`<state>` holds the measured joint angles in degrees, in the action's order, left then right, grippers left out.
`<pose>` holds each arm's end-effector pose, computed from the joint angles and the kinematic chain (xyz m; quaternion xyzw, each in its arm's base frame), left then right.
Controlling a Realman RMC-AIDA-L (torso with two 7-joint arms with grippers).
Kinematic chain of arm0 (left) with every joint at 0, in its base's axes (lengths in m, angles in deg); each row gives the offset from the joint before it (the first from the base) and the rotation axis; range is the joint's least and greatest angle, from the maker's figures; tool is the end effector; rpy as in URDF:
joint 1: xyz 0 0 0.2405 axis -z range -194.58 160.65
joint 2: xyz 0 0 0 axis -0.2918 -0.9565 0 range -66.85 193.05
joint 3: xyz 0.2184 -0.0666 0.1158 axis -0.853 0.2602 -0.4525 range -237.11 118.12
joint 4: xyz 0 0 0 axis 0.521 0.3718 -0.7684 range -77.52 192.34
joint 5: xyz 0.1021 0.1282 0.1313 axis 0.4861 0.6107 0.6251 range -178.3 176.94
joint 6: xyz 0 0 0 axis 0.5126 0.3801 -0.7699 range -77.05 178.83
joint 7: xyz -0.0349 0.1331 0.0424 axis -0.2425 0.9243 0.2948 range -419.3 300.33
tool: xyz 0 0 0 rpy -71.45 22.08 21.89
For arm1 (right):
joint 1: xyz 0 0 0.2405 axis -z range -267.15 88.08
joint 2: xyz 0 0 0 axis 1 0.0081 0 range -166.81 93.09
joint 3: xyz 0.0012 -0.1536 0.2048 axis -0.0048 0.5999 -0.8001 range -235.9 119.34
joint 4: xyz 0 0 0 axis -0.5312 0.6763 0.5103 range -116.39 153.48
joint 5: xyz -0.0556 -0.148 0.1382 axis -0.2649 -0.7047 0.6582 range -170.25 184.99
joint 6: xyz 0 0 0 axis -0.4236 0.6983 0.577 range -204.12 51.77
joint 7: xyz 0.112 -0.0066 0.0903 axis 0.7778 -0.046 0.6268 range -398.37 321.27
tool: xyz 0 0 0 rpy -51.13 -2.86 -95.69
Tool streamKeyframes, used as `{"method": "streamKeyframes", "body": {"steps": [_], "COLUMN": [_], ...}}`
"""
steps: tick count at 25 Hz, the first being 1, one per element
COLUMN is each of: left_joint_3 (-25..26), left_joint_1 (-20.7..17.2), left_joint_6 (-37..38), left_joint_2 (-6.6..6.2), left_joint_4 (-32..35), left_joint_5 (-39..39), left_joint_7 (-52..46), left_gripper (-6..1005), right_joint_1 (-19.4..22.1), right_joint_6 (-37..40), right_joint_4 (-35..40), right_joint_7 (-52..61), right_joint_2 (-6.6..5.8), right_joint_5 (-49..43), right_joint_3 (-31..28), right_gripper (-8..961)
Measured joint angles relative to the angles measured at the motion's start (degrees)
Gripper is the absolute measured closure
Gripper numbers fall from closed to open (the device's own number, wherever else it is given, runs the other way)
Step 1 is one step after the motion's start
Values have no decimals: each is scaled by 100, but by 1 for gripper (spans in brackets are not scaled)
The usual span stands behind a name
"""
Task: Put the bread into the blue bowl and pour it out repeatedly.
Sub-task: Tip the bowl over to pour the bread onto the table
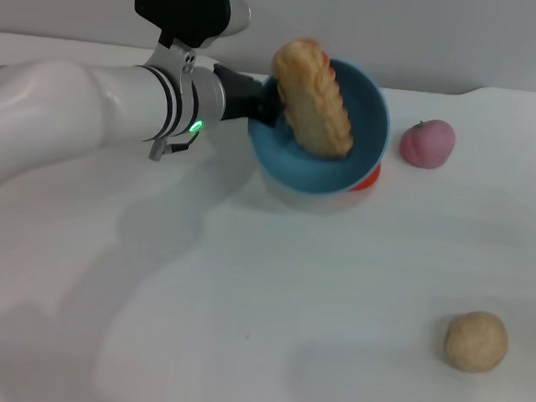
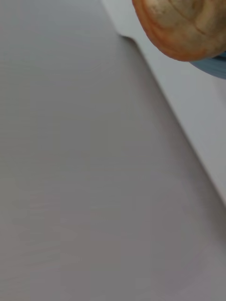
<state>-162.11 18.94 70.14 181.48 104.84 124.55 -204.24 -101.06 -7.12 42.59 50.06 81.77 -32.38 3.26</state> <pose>-0.1989 0.4182 -0.0806 -0.8753 -0.2983 -0.0615 0.3756 0.3553 0.2946 0.0413 -0.5418 0.5267 0.5553 0.3475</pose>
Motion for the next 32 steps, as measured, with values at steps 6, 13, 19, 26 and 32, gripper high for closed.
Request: {"method": "streamKeyframes", "body": {"steps": [6, 13, 19, 26, 32], "left_joint_3": [-345, -1132, -2250, -2458, -2194], "left_joint_1": [-345, -705, -827, -643, -636], "left_joint_6": [-693, -2130, -3829, -4144, -3886], "left_joint_2": [-20, -45, -20, 6, 3], "left_joint_4": [383, 457, 157, -167, -86], "left_joint_5": [49, 70, 83, 82, 7], "left_joint_7": [0, 256, 858, 807, 623], "left_gripper": [1000, 1000, 999, 999, 999], "right_joint_1": [89, 43, 13, -44, -229], "right_joint_6": [13, 5, -66, -255, -270], "right_joint_4": [-31, -56, -181, -341, -348], "right_joint_7": [-4, 36, 49, 68, 412], "right_joint_2": [6, -13, -18, -31, -47], "right_joint_5": [-16, -28, -33, -165, -707], "right_joint_3": [-37, -36, -32, 16, 16], "right_gripper": [513, 514, 515, 515, 516]}}
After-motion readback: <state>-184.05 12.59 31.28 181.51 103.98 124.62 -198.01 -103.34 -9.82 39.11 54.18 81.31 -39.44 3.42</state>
